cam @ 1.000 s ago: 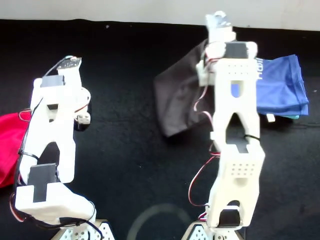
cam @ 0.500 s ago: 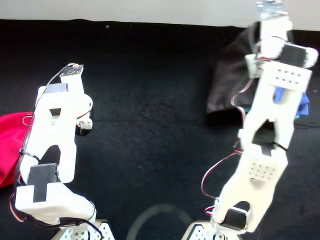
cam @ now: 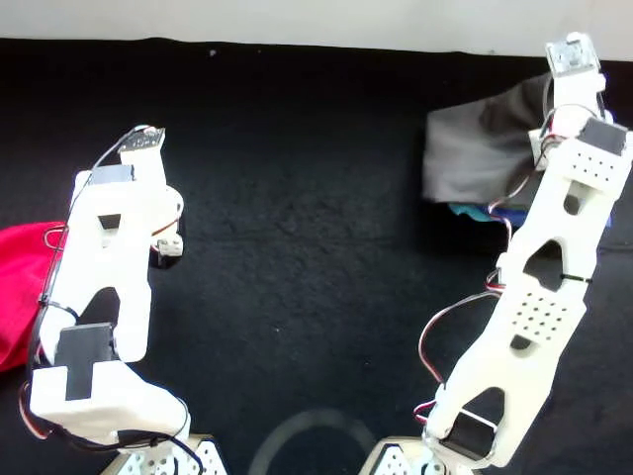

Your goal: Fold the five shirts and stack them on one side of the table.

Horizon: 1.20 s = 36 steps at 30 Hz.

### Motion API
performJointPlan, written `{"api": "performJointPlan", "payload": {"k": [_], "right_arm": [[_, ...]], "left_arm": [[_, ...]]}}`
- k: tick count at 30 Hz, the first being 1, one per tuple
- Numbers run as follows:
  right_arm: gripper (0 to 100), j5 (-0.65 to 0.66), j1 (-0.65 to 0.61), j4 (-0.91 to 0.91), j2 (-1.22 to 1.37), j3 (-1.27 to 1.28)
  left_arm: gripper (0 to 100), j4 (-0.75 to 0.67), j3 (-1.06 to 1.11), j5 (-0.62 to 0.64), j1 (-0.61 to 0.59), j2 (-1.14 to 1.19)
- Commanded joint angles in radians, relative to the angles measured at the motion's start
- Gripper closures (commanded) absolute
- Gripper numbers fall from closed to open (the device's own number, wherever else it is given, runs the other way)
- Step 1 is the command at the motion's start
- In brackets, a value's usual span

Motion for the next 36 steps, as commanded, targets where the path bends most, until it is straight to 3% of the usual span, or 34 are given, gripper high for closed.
{"api": "performJointPlan", "payload": {"k": [1,20,25,27,31,36], "right_arm": [[99.2,0.012,0.048,-0.14,0.005,-0.01],[98.7,0.012,0.062,-0.203,0.091,-0.004],[83.1,0.003,0.064,-0.143,0.076,-0.045],[78.5,-0.064,0.064,-0.111,0.07,-0.12],[78.5,-0.226,0.062,-0.102,0.054,-0.249],[78.5,-0.327,0.03,-0.101,0.042,-0.367]], "left_arm": [[99,-0.003,-0.013,-0.008,-0.008,-0.058],[99,-0.009,-0.015,-0.008,-0.005,-0.058],[99,-0.008,-0.016,-0.008,-0.007,-0.059],[99,0.003,-0.036,-0.008,-0.005,-0.068],[99,0.104,-0.12,-0.006,0.007,-0.156],[99,0.176,-0.206,-0.008,0.004,-0.309]]}}
